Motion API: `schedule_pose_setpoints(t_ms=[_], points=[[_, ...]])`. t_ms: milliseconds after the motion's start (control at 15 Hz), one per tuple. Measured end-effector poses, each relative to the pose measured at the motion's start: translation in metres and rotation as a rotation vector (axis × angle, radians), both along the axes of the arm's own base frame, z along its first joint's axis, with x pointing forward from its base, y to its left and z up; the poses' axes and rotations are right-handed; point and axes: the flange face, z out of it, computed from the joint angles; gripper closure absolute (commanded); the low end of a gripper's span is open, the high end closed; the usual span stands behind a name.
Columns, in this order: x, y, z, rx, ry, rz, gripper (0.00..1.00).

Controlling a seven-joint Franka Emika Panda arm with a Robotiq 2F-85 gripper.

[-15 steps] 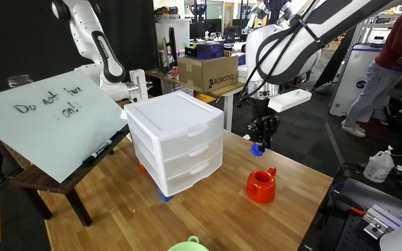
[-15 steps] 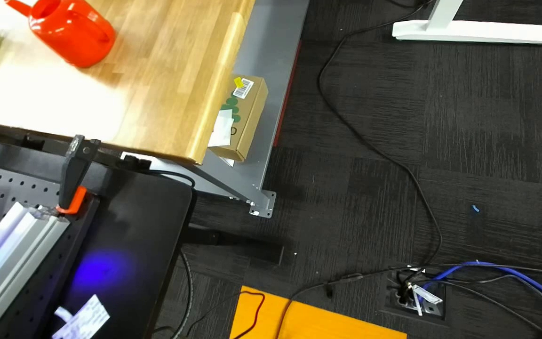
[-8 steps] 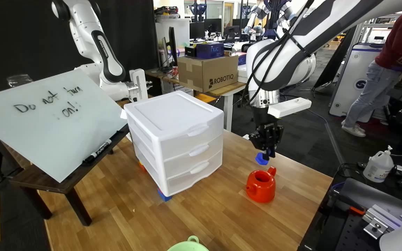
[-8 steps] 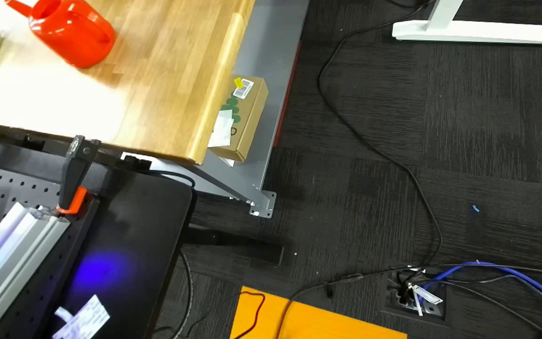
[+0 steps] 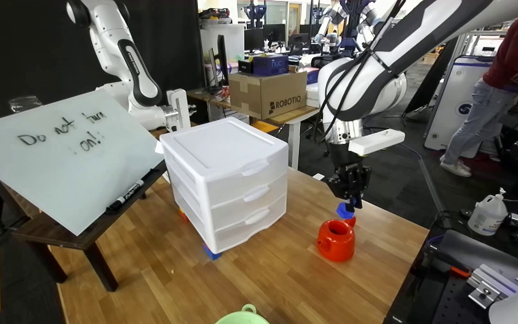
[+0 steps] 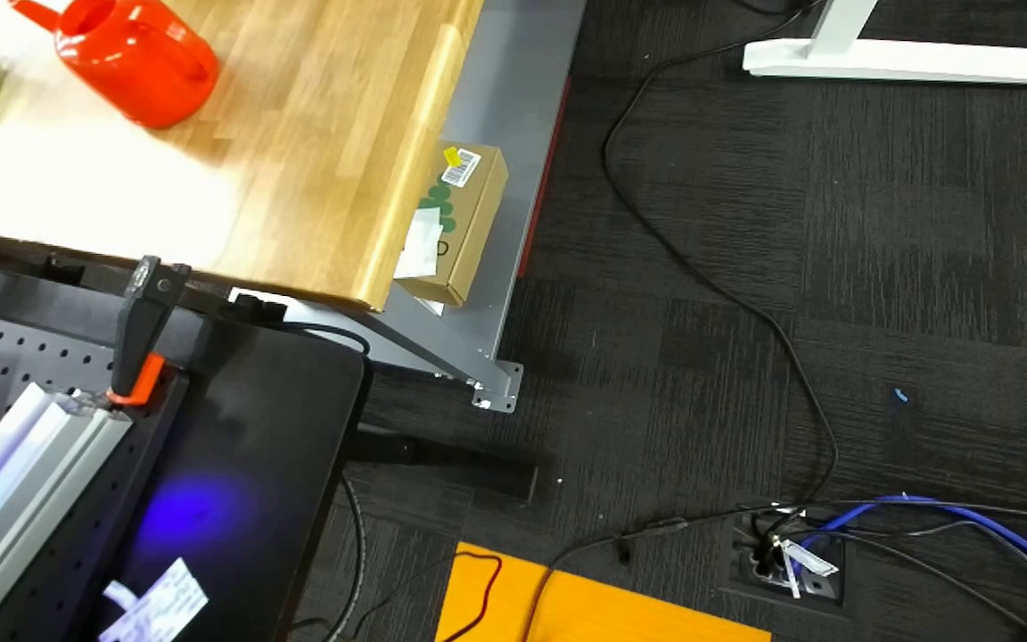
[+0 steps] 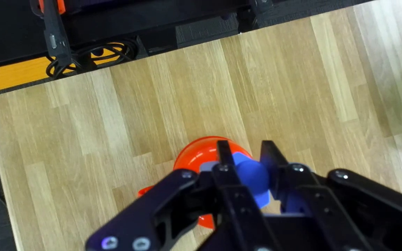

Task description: Put the blue object in the orange tea pot and move the light-green bowl to the right

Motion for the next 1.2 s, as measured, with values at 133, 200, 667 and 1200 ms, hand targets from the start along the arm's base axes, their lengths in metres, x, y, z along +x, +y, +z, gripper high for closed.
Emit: schedule_pose_setpoints(t_ms=[133,200,667,1200], points=[[0.0,-0.002,-0.003,0.0,0.006,-0.004,0.94],[0.0,-0.002,-0.004,0.0,0.009,-0.005,0.94],[0.011,-0.003,-0.02,0.003,0.036,0.004,0.94],[0.013,-0.002,-0.024,0.005,0.04,0.01,0.74]])
